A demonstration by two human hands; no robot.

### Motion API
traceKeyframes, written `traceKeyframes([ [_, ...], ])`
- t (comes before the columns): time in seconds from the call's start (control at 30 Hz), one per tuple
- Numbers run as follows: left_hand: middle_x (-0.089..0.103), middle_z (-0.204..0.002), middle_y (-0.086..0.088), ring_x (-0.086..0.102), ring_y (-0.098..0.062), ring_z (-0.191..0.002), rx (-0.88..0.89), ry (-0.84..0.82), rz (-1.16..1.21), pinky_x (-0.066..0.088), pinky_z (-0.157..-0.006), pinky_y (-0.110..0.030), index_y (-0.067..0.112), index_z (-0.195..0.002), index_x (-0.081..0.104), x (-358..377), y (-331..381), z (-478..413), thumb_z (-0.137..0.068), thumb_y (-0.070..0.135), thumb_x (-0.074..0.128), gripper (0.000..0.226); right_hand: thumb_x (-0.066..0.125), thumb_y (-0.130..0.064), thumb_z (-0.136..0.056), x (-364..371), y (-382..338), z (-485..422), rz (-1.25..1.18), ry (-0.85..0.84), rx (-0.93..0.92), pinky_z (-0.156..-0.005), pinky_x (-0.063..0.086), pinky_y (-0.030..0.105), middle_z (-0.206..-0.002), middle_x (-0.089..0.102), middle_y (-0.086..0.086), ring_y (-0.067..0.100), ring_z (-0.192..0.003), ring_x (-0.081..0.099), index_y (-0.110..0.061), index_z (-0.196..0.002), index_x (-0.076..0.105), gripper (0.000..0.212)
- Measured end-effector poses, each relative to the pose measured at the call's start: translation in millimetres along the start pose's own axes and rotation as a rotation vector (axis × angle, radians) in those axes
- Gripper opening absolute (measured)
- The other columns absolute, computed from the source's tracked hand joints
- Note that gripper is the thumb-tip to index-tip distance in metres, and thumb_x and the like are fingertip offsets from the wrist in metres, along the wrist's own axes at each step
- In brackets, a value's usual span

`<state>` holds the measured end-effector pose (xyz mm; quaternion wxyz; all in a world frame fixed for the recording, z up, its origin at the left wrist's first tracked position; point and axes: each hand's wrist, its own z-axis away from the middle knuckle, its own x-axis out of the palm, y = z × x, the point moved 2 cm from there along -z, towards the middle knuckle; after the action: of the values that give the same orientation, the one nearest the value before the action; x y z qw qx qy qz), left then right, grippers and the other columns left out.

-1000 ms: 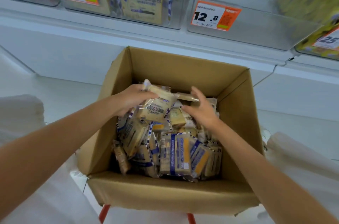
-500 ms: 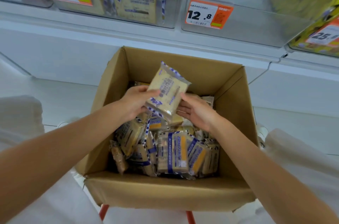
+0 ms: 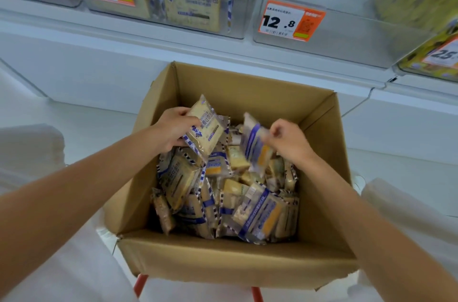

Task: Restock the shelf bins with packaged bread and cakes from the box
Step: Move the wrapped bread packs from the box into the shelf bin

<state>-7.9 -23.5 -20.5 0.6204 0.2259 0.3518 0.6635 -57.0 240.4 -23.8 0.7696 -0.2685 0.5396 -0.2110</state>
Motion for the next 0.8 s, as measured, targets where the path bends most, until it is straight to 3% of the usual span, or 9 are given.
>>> traceKeyframes([
  [0.1,0.073,-0.107,-0.009,0.07,-0.024,-0.099,-0.04,-0.113,0.085,0.058,-0.078,-0.04,0.017,-0.126,0.059,4.0,6.6,5.1,-0.097,0.025,0.058,0.031,0.065,-0.008,-0.089,-8.9,-32.0,14.1,-0.287,0.255,-0.155,-0.075,0.046,0.01,-0.097,0.063,-0.007,-0.001,-0.093,0.06,-0.017,-0.095,0.052,0.017],
  [0.2,0.074,-0.107,-0.01,0.069,-0.024,-0.103,-0.099,-0.285,0.22,0.052,-0.093,-0.043,0.019,-0.109,0.067,13.4,12.7,12.9,-0.094,0.061,0.043,0.051,0.063,-0.002,-0.089,16.5,-55.4,37.0,-0.164,-0.002,-0.38,-0.088,0.041,0.005,-0.112,0.064,-0.007,-0.002,-0.105,0.057,-0.02,-0.099,0.056,0.022],
  [0.27,0.073,-0.111,-0.012,0.07,-0.024,-0.102,-0.078,-0.322,0.177,0.054,-0.091,-0.043,0.016,-0.112,0.067,17.2,9.9,9.6,-0.094,0.057,0.048,0.049,0.065,-0.005,-0.087,32.9,-56.1,41.4,-0.075,-0.174,-0.441,-0.096,0.036,0.006,-0.12,0.06,-0.011,-0.002,-0.111,0.053,-0.02,-0.104,0.061,0.023],
  [0.37,0.071,-0.114,-0.013,0.071,-0.025,-0.098,-0.051,-0.26,0.139,0.059,-0.077,-0.04,0.011,-0.124,0.06,11.9,3.7,1.6,-0.096,0.023,0.058,0.031,0.07,-0.024,-0.086,36.7,-50.5,33.2,-0.343,-0.206,-0.231,-0.106,0.036,0.023,-0.13,0.055,-0.016,-0.001,-0.124,0.047,-0.027,-0.12,0.059,0.036],
  [0.47,0.071,-0.115,-0.012,0.07,-0.025,-0.102,-0.006,-0.339,0.154,0.058,-0.079,-0.041,0.016,-0.122,0.062,10.4,4.8,-0.3,-0.096,0.015,0.055,0.027,0.075,-0.043,-0.08,24.9,-42.7,16.4,-0.47,-0.029,0.087,-0.11,0.035,0.036,-0.147,0.04,-0.009,0.011,-0.136,0.037,-0.027,-0.148,0.033,0.081],
  [0.53,0.071,-0.114,-0.011,0.069,-0.027,-0.104,0.042,-0.355,0.158,0.057,-0.086,-0.047,0.021,-0.123,0.062,13.8,8.5,1.8,-0.092,0.009,0.06,0.033,0.079,-0.048,-0.075,24.8,-42.5,10.4,-0.58,-0.083,0.215,-0.104,0.04,0.035,-0.137,0.041,-0.011,0.01,-0.127,0.043,-0.024,-0.153,0.021,0.1],
  [0.6,0.069,-0.119,-0.011,0.068,-0.027,-0.107,0.087,-0.33,0.145,0.054,-0.093,-0.052,0.025,-0.127,0.059,15.3,10.7,3.0,-0.085,0.006,0.07,0.047,0.082,-0.049,-0.07,30.5,-43.3,7.0,-0.711,-0.155,0.316,-0.099,0.05,0.039,-0.133,0.054,-0.006,0.012,-0.116,0.057,-0.012,-0.146,0.036,0.096],
  [0.7,0.07,-0.119,-0.009,0.067,-0.027,-0.109,0.125,-0.399,0.055,0.053,-0.095,-0.052,0.028,-0.131,0.057,12.8,18.1,10.2,-0.079,0.025,0.077,0.056,0.081,-0.031,-0.077,26.1,-46.2,7.6,-0.655,-0.065,0.271,-0.093,0.054,0.042,-0.126,0.061,0.003,0.017,-0.104,0.064,-0.014,-0.141,0.043,0.076],
  [0.8,0.07,-0.119,-0.007,0.065,-0.026,-0.113,0.138,-0.473,-0.005,0.05,-0.097,-0.046,0.027,-0.13,0.058,2.9,34.6,19.7,-0.093,0.053,0.05,0.046,0.083,-0.019,-0.074,-4.9,-56.5,5.9,-0.431,0.031,0.045,-0.1,0.049,0.049,-0.147,0.044,-0.001,0.014,-0.119,0.059,-0.039,-0.15,0.018,0.102],
])
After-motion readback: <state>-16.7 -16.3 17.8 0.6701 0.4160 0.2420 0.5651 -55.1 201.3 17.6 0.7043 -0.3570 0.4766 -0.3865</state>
